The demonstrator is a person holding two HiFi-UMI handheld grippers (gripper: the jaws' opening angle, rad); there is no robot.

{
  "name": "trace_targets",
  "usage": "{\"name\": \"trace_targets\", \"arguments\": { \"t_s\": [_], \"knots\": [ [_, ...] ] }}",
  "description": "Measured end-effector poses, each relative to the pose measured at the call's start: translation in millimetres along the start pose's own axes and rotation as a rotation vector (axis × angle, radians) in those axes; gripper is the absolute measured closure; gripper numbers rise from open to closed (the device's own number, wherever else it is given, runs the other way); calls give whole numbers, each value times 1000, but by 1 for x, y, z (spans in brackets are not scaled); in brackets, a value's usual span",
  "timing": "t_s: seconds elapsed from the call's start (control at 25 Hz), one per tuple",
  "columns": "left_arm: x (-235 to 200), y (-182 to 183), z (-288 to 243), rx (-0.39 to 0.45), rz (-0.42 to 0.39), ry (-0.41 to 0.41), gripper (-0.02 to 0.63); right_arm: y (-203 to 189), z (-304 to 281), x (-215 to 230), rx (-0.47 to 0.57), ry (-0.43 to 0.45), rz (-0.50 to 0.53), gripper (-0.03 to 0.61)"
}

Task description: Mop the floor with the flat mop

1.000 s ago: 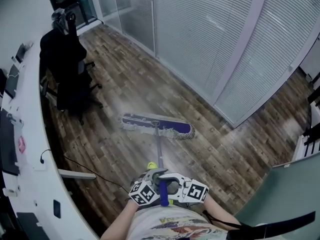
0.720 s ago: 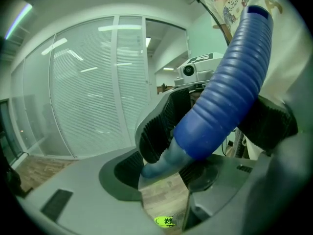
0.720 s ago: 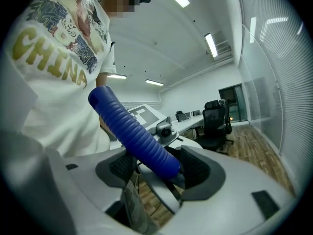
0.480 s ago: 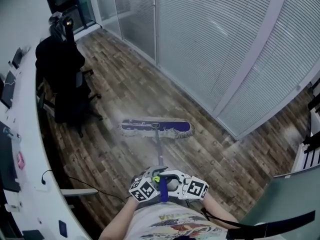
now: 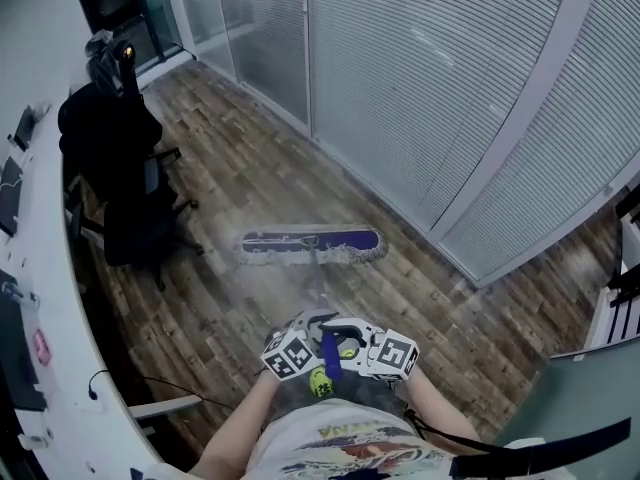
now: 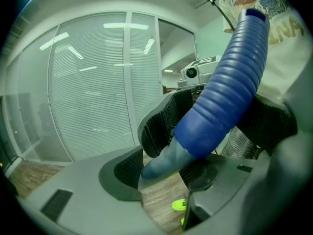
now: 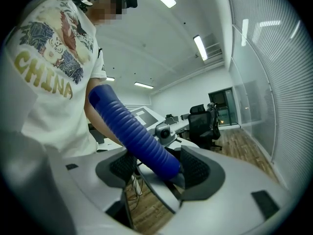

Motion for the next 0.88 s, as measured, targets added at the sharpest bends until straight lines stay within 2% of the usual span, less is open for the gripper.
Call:
{"name": "trace_targets", "arguments": {
  "t_s": [0.28,0.68,0.88],
  "knots": [
    [-71,24,-20,1,-5,13,428,-8,-9,79,11,23,10,316],
    [-200,74,-59,18,35,58,426,-15,-19,228,-4,79,11,316],
    [-227,87,-67,38,62,73,426,-15,-21,260,-16,101,13,316]
  ]
}}
Point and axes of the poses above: the fingertips, and each gripper's own axes: z backward along the fingers, x to its right, y out of its top, the point moved 10 cm from there along z, backward along the fingers, and after that the axes turned 15 degrees about z, right-handed, at the moved point
